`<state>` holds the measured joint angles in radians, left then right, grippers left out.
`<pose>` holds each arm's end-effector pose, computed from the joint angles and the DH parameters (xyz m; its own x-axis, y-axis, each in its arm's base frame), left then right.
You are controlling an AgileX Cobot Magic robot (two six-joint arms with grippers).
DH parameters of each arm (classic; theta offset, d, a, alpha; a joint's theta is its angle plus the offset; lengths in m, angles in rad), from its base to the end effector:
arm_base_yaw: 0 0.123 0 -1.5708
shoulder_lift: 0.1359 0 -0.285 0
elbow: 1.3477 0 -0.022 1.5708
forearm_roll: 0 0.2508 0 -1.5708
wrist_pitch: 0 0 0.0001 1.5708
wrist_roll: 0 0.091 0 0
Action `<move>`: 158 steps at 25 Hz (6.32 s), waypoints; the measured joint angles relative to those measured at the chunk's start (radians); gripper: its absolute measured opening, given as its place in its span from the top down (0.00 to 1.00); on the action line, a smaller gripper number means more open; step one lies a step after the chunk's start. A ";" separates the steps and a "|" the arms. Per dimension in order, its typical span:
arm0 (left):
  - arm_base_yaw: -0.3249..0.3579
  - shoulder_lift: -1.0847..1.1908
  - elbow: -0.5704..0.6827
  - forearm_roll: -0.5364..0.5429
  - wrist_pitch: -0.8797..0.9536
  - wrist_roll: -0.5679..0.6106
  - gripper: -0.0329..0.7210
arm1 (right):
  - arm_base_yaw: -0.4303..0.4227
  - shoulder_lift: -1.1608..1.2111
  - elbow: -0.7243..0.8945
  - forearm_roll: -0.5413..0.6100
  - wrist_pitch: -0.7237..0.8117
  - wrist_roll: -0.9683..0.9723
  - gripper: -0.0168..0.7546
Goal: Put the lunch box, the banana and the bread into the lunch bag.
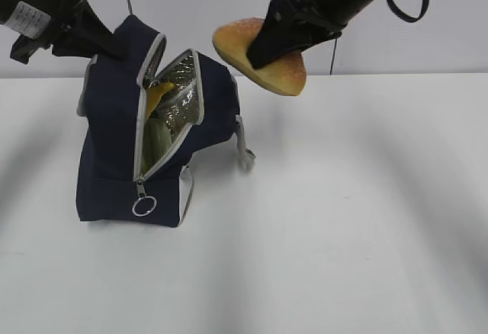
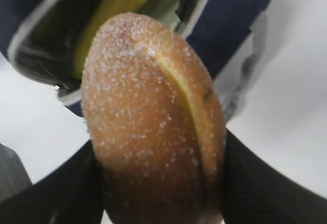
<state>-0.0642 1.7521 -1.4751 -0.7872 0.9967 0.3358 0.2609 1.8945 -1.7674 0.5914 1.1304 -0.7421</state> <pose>0.3734 -0.0783 0.3058 -0.8974 -0.0732 -0.4351 0.2199 0.7807 -0.5850 0.3880 0.1511 0.3205 -0.5687 -0.5512 -0.6105 -0.7828 0.5906 0.1960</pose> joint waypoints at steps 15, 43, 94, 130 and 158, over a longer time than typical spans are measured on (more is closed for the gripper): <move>0.000 0.000 0.000 -0.009 -0.002 0.000 0.96 | 0.131 0.200 -0.015 0.206 -0.223 0.004 0.43; 0.000 0.000 0.000 -0.010 0.003 0.000 0.96 | 0.209 0.393 -0.421 -0.092 -0.032 0.200 0.14; 0.000 0.000 0.000 0.001 0.004 0.001 0.96 | -0.015 0.500 -0.372 0.236 0.068 0.270 0.92; -0.160 0.123 0.000 -0.298 -0.255 0.082 0.96 | -0.032 0.210 -0.347 -0.199 0.127 0.479 0.99; -0.126 0.170 -0.001 -0.302 -0.219 0.082 0.45 | -0.032 0.234 -0.345 -0.283 0.113 0.471 0.31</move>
<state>-0.1900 1.9219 -1.4760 -1.0895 0.7778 0.4180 0.2290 2.1284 -2.1119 0.3086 1.2438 -0.2715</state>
